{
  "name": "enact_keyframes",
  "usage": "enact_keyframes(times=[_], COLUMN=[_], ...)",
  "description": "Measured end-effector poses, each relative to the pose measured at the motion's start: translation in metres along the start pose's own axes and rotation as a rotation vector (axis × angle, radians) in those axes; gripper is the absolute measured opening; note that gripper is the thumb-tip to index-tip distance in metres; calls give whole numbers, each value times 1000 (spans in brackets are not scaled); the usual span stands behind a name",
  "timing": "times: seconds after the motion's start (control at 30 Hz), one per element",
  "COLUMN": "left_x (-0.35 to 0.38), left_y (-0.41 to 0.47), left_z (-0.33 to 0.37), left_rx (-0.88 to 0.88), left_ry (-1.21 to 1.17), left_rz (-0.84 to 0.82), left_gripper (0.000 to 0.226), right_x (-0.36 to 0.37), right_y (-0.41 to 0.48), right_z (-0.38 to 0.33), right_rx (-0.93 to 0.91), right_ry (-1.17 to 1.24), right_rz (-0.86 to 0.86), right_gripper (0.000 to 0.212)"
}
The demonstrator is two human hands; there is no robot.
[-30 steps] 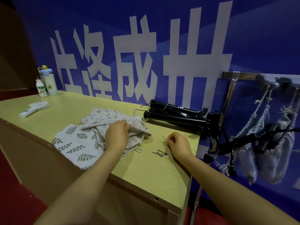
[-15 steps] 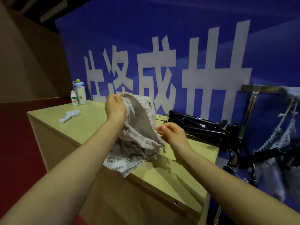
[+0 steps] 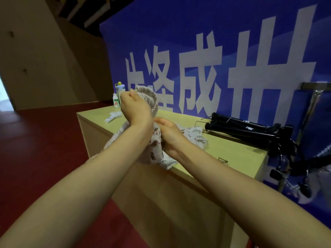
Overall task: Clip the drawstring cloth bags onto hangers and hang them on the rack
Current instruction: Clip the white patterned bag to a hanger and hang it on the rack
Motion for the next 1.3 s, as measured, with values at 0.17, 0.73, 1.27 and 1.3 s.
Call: enact_keyframes(times=[0.17,0.73,1.27,1.3], left_x=[5,14,66,70], left_y=[-16,-22,-34,-38], left_z=[-83,-61,-84,-90], left_rx=[-258,85,-38,-74], left_ry=[144,228,144,128], left_rz=[-362,-608,-509,-496], left_gripper=[40,21,26,24], right_x=[-51,-41,-92,-108], right_y=[-12,-4,-5,-5], right_z=[-1,31,4,-2], right_rx=[-157,-17,-217,-237], right_ry=[-145,-1181,-1105,-1064], right_rz=[407,159,439,508], right_gripper=[19,15,22,22])
Point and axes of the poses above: each hand's wrist, its own y-axis towards the middle knuckle, its own x-axis out of the palm, z = x × y, the point moved 5 cm from there along y, towards the middle knuckle, and after that the axes turned 13 degrees about x, right-handed, at the moved point
